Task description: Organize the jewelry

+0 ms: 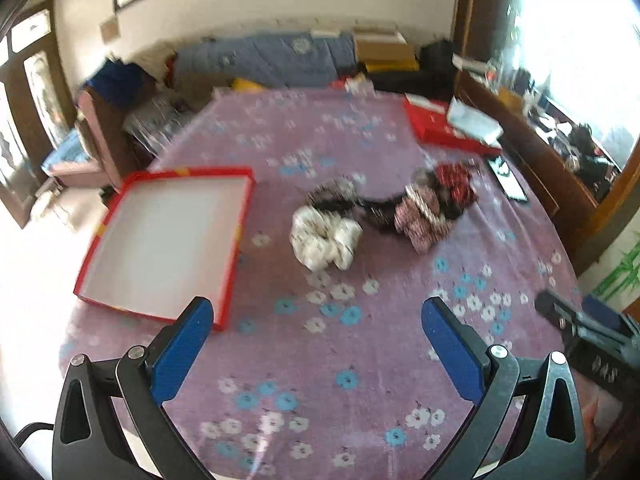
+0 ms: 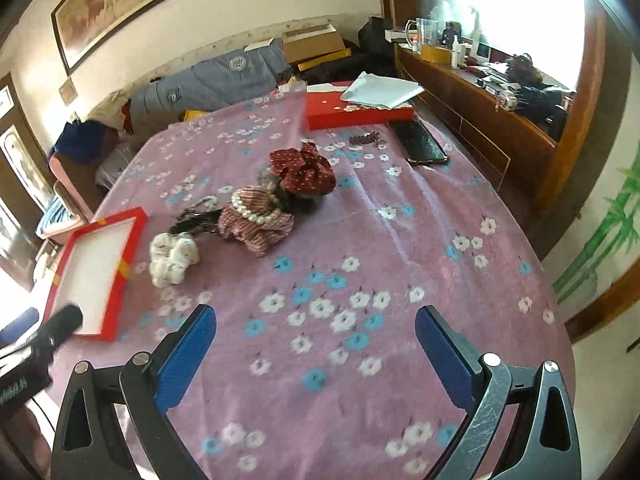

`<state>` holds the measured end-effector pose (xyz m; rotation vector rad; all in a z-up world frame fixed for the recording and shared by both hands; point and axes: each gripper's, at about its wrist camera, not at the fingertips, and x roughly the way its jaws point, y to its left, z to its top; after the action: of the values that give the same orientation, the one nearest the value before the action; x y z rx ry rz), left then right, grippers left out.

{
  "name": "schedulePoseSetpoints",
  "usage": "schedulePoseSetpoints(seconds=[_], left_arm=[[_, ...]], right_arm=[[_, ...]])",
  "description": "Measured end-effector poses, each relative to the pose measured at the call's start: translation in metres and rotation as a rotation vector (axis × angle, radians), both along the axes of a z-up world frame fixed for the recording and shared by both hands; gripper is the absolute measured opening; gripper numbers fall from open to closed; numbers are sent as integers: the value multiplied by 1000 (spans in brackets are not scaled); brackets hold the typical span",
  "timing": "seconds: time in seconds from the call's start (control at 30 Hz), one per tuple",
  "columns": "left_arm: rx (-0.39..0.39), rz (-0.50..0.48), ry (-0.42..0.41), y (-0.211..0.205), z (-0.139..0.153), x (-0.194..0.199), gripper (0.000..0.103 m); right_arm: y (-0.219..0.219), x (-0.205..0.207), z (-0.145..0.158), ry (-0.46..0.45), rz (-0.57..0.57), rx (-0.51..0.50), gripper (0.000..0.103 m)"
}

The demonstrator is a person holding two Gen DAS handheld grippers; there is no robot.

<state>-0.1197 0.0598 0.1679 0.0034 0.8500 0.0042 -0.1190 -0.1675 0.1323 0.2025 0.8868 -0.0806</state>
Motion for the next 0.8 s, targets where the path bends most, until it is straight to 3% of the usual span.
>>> schedulePoseSetpoints(seconds=[0.2,0.33,0.57,0.8], left_arm=[[26,55,-89,9,20,-18,103],[40,31,-65,3,14,-19,103],[53,35,-51,-2,10,-24,103],[54,43,-34,-6,5,-22,103]], right_arm=[[11,-21,9,-30,-40,-78,101],[10,-24,12,-39,-47,-82,101],[2,-22,-3,21,-20,15,101],[10,-21,1,1,11,-60,101]])
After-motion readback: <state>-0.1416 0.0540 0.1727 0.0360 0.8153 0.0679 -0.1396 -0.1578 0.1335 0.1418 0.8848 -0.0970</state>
